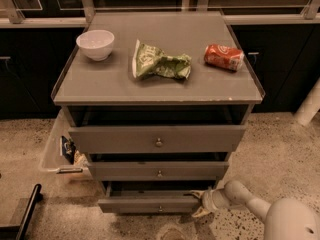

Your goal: Open bottom drawer

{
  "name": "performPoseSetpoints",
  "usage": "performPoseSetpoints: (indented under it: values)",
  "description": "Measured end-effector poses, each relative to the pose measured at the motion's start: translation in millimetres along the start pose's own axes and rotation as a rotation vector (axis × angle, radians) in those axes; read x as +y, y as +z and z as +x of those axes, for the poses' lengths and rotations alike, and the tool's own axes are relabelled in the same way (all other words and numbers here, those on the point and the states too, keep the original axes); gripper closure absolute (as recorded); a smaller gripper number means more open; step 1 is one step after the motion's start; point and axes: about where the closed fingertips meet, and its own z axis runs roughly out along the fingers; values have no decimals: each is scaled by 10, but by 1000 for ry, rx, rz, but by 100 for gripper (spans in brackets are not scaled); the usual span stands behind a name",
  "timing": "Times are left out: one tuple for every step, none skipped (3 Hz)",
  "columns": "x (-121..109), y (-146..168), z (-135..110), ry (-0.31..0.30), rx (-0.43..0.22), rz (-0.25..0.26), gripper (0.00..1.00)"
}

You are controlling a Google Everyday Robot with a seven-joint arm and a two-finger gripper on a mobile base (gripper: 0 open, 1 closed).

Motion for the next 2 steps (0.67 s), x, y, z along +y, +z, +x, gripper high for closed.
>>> performPoseSetpoints:
  values:
    - [122, -84, 9, 10, -16, 3, 61]
    - [129, -117, -5, 7, -17, 4, 84]
